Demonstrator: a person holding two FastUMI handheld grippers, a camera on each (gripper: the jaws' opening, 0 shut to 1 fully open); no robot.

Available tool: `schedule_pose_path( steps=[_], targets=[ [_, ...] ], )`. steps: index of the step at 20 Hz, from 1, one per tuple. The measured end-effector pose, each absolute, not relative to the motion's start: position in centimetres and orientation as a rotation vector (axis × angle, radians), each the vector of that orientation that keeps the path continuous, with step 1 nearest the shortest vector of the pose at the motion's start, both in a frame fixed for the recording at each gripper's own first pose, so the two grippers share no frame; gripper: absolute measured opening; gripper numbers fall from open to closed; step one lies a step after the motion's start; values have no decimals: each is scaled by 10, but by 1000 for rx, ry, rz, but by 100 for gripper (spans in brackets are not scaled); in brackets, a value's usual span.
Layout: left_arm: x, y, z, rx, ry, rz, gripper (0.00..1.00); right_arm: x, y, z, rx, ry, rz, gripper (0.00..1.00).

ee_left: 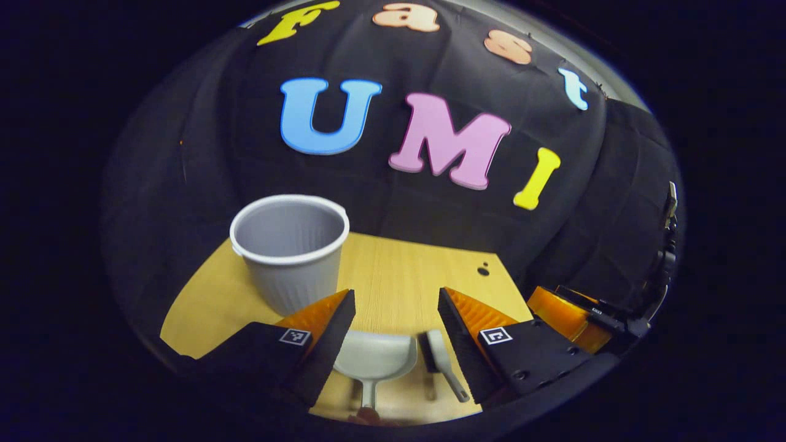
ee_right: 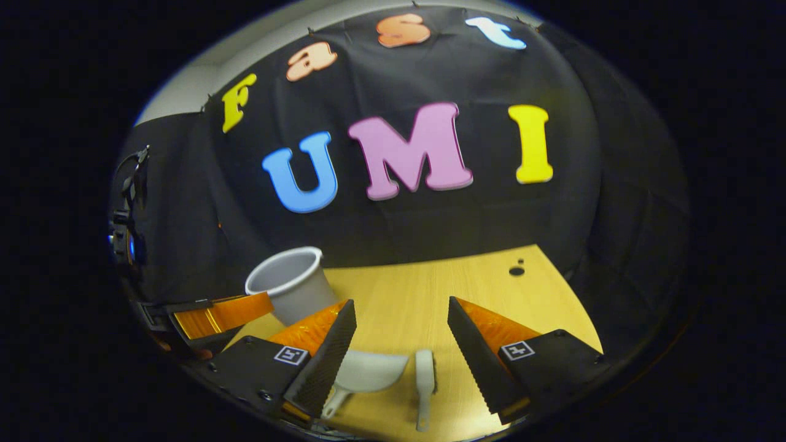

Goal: Pick up the small broom and dustpan from the desktop, sweep the trash into the dustpan with the broom, and then empty the trash into the garbage bin.

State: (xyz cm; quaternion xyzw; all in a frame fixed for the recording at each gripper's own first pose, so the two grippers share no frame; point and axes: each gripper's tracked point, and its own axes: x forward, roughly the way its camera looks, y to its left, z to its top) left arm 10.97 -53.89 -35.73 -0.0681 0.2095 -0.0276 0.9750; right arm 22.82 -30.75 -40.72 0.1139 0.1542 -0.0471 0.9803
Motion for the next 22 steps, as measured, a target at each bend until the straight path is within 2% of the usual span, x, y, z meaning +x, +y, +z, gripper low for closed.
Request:
schedule_pose_path(
  steps=[6,8,13,16,22],
  targets=[
    [117,-536,-340,-129,33,-81,81,231,-291,-308,92,-53,-82,97],
    [121,-536,-338,-108,-17,-46,80,230,-281,-303,51,-111,-56,96],
    [111,-536,-322,-91,-80,-2,80,229,-244,-310,33,-96,23,97],
    [106,-529,-315,-68,-137,19,80,229,-247,-307,21,-126,6,97],
    [110,-521,-316,3,-135,81,80,227,-244,-302,-29,-161,-1,97]
  ],
)
